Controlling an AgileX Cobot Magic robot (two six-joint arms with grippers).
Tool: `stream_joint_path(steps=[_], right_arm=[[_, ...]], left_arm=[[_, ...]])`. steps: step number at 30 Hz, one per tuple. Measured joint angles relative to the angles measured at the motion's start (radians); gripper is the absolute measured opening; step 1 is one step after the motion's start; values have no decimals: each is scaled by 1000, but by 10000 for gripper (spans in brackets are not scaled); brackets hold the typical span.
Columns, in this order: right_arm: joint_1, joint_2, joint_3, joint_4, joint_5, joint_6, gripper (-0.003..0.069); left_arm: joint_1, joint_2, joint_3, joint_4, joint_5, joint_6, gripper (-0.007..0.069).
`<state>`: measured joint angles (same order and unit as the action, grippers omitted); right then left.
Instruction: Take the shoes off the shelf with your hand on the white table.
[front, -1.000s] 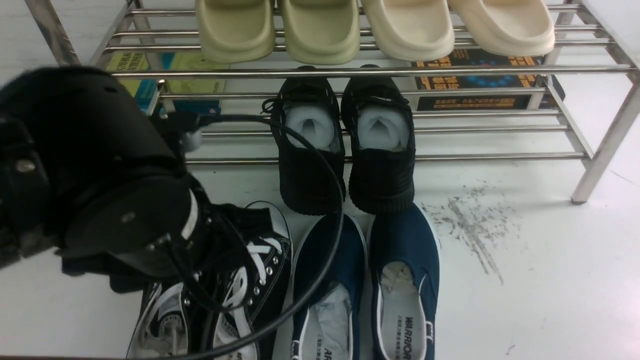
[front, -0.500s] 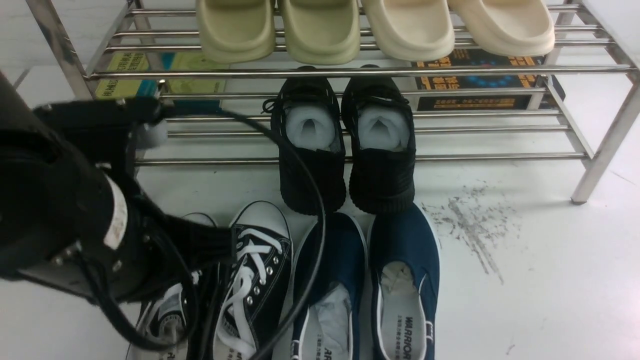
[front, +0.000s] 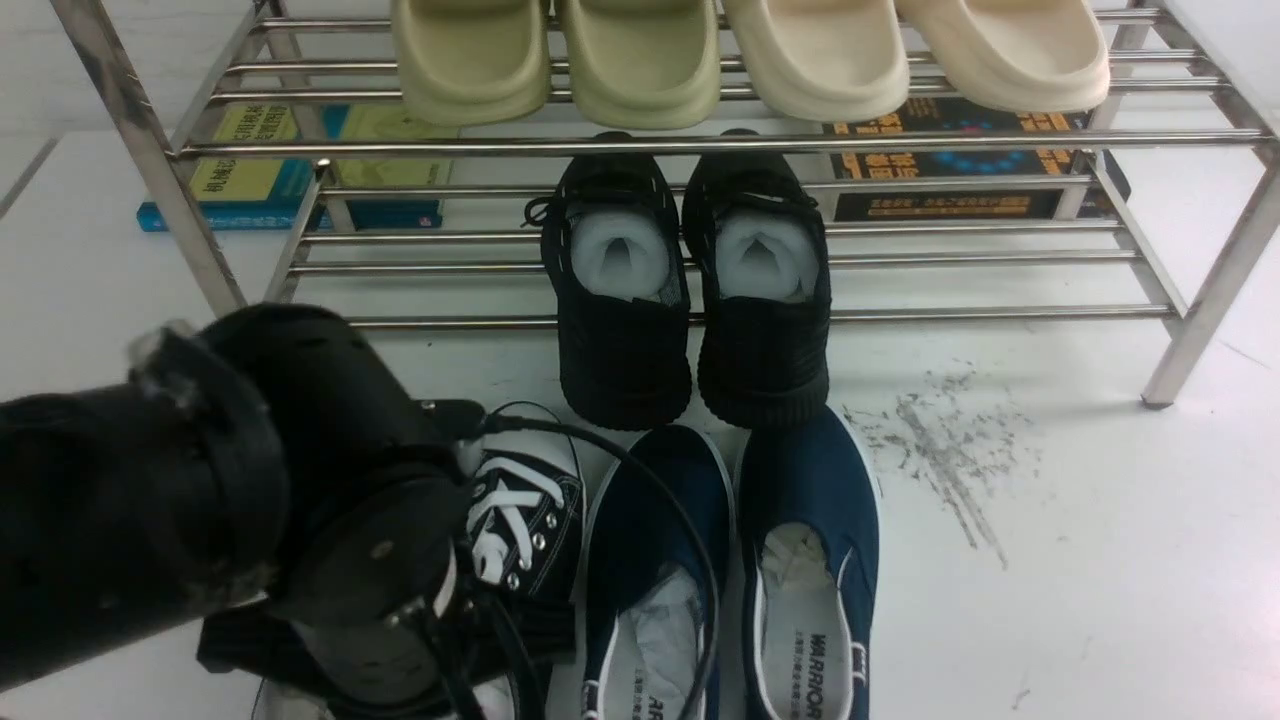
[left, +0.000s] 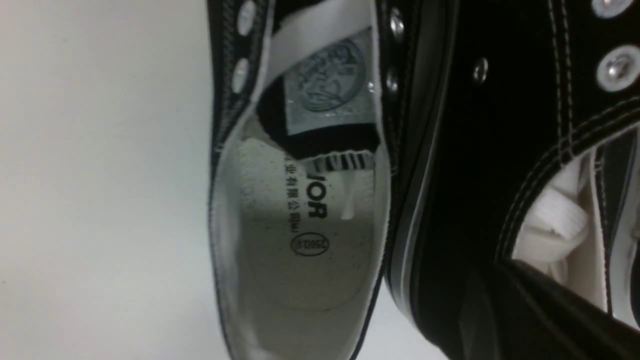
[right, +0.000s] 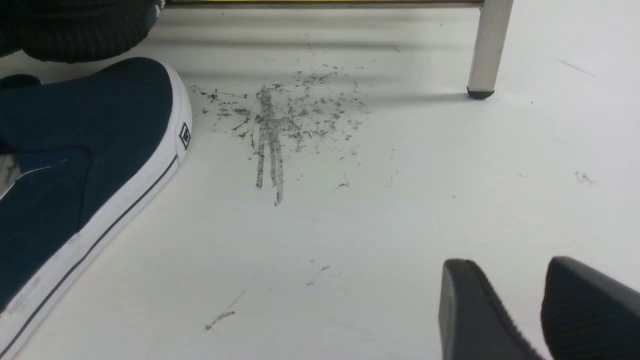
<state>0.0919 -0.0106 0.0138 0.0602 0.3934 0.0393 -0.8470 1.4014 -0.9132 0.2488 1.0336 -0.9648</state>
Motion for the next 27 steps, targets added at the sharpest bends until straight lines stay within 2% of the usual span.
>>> stream_joint_path(steps=[11, 17, 23, 27], right_arm=[[0, 0, 0, 0, 0, 0, 239], [0, 0, 0, 0, 0, 0, 239], [0, 0, 0, 0, 0, 0, 239], [0, 0, 0, 0, 0, 0, 239]], left_arm=[[0, 61, 0, -20, -126, 1, 2], [0, -37, 0, -14, -138, 1, 2], [0, -170, -38, 52, -27, -1, 2], [0, -295, -104, 160, 114, -2, 2]])
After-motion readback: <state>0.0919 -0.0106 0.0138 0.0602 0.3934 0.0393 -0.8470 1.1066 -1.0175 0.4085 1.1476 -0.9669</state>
